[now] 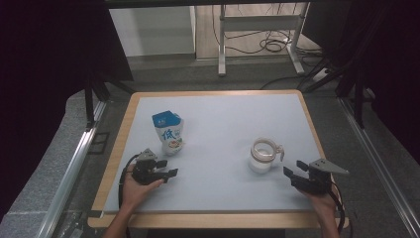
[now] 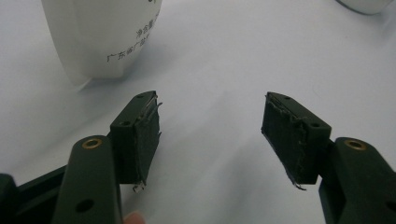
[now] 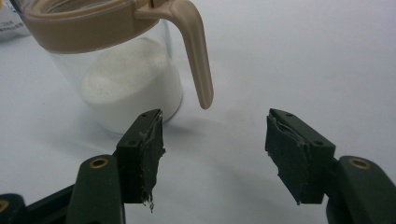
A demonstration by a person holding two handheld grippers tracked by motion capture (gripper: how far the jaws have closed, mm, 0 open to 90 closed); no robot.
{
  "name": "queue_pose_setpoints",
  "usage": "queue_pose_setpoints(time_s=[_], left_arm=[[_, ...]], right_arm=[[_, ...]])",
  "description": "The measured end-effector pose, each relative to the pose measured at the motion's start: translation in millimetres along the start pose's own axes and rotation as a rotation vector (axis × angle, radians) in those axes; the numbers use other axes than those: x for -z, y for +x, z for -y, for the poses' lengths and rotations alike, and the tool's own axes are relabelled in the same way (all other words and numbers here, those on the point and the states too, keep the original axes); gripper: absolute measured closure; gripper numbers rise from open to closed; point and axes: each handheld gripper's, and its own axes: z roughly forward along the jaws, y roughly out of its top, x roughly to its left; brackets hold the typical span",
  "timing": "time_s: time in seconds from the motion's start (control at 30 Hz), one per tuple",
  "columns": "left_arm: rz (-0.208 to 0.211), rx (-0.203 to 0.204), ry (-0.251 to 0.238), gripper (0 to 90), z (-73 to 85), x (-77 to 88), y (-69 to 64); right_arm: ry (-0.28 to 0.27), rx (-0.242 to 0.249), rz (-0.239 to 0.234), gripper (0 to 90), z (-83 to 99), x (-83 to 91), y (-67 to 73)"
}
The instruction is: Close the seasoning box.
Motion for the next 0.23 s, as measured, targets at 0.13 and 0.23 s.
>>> queue_pose_setpoints(time_s=[0.13, 0.23], left_arm=[[-0.001, -0.002, 0.000, 36.5, 0.0, -0.1, -0.6], [-0.003, -0.002, -0.001, 36.3, 0.0, 0.1, -0.4]], right_arm=[[-0.002, 0.001, 0.001, 37.2, 0.1, 0.2, 0.1], [0.002, 0.006, -0.004, 36.3, -0.2, -0.8, 1.0]])
